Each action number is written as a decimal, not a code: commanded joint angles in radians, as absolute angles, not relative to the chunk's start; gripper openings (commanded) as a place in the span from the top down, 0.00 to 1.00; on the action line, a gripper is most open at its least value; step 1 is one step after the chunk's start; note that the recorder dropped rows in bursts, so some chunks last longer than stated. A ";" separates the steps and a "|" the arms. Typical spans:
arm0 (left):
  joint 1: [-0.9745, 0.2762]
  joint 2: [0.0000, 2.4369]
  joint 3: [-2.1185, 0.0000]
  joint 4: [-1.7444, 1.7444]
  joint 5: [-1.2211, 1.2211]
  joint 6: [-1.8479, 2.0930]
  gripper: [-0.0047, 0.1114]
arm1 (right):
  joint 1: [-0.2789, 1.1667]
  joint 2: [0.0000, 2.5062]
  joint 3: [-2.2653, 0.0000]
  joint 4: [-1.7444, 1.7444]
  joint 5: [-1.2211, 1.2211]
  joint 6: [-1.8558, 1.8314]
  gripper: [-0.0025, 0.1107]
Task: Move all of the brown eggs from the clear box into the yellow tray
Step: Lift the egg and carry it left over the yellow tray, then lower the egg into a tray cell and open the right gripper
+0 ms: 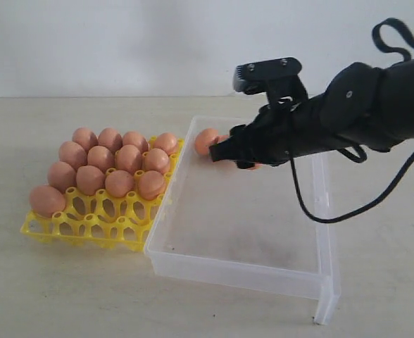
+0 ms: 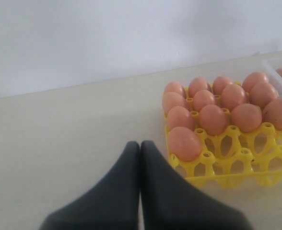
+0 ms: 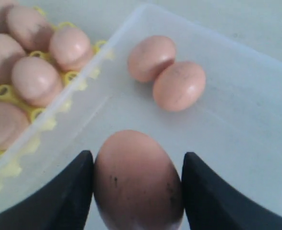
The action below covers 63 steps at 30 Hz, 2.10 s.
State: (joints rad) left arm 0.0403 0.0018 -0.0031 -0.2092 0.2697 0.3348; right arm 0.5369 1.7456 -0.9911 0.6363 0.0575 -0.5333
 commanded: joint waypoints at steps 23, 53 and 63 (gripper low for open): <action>0.037 0.000 0.000 -0.212 0.260 0.325 1.00 | 0.866 2.015 -1.253 -0.600 -0.692 0.779 0.98; 0.037 0.000 0.000 -0.212 0.260 0.325 1.00 | 0.767 2.245 -1.418 -0.918 -0.627 1.053 0.98; 0.037 0.000 0.000 -0.212 0.260 0.325 1.00 | 0.791 2.290 -1.429 -0.924 -0.548 1.079 0.98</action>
